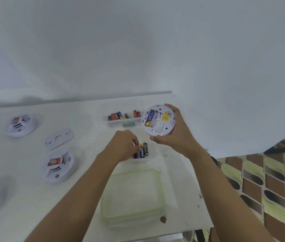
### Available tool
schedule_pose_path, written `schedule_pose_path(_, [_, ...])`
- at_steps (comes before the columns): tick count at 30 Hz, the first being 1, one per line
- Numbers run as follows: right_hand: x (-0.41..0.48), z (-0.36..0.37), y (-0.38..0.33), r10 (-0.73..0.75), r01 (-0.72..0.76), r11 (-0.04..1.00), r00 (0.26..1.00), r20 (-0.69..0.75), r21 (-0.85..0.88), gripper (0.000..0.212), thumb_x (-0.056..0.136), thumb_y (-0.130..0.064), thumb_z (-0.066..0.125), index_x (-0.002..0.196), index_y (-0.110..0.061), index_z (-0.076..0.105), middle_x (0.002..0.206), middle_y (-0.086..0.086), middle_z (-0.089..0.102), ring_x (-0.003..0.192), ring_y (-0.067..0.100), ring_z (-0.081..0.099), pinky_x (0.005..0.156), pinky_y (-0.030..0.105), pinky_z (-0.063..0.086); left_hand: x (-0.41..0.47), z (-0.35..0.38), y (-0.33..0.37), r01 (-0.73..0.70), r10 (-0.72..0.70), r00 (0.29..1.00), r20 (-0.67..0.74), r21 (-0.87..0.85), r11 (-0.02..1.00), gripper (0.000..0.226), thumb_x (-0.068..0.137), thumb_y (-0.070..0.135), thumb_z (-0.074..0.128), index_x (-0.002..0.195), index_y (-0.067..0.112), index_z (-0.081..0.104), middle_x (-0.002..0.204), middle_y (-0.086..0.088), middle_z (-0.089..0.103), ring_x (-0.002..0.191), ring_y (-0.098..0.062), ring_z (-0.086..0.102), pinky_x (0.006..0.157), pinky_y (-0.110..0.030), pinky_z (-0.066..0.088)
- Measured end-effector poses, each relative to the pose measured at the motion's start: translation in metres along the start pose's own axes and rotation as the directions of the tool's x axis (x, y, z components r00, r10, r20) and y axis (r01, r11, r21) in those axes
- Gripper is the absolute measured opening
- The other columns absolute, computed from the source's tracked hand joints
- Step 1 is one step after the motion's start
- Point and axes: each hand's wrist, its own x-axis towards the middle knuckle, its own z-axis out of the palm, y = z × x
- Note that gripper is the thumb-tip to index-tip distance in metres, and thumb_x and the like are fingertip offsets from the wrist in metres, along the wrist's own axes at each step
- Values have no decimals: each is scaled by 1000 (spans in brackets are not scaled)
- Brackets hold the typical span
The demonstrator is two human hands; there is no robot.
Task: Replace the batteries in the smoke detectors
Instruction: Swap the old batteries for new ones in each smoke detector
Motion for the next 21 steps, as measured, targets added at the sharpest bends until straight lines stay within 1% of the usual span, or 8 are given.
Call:
schedule_pose_path(4, [-5,-4,0,14,-14,1000,1000,13,-3,98,68,5,88,144,-21,32,132,-16,50,118,-12,51,92,14,49,-4,-1,-3,-16,10,998,-62,-111,994,15,94,24,61,104,21,71,102,1,69,80,-12,69,74,-24,53])
schedule_pose_path(7, [-9,-6,-2,23,-22,1000,999,37,-6,98,68,7,87,146,-17,32,132,-15,51,118,-9,52,90,17,52,-12,-11,-7,-53,20,986,-165,-196,979,16,95,18,55,96,20,71,87,4,72,73,-9,71,78,-27,56])
schedule_pose_path(10, [-11,-3,-6,21,-21,1000,998,57,-5,95,68,9,86,143,-20,35,131,-12,53,116,-8,54,86,19,54,-23,-24,-6,-199,87,929,-360,-287,937,14,92,17,61,98,25,71,84,15,69,79,2,65,74,-13,49])
schedule_pose_path(11, [-11,-1,-7,18,-17,1000,998,63,-8,95,68,9,86,142,-22,35,131,-11,54,117,-7,55,87,22,56,-27,-27,-4,-264,124,908,-401,-316,911,16,91,15,64,102,26,70,91,18,67,84,6,63,72,-7,46])
schedule_pose_path(13, [-13,3,-10,13,-12,1000,996,85,-15,96,67,7,88,140,-26,36,130,-10,55,119,-1,56,88,30,59,-33,-32,-1,-389,223,877,-426,-354,851,27,88,12,68,110,28,68,108,19,65,97,7,61,72,-8,50])
schedule_pose_path(15, [-14,7,-14,2,1,1000,994,113,-26,97,63,0,90,139,-29,36,129,-11,57,120,5,58,89,33,59,-35,-35,-3,-488,347,840,-417,-300,820,33,87,9,70,114,27,70,123,14,63,109,3,59,77,-13,54])
schedule_pose_path(17, [-16,11,-19,-6,11,999,991,136,-32,96,60,-9,88,139,-26,37,125,-18,58,118,3,59,86,26,57,-34,-36,-7,-561,461,782,-420,-152,814,29,87,9,71,113,21,74,131,9,60,114,1,59,84,-12,53])
schedule_pose_path(21, [-19,15,-25,-13,20,999,984,179,-33,94,64,-1,88,141,-19,38,127,-16,59,117,1,59,82,18,53,-38,-37,-13,-625,576,682,-450,51,779,19,81,13,72,99,15,79,118,1,70,106,-3,62,83,-1,45])
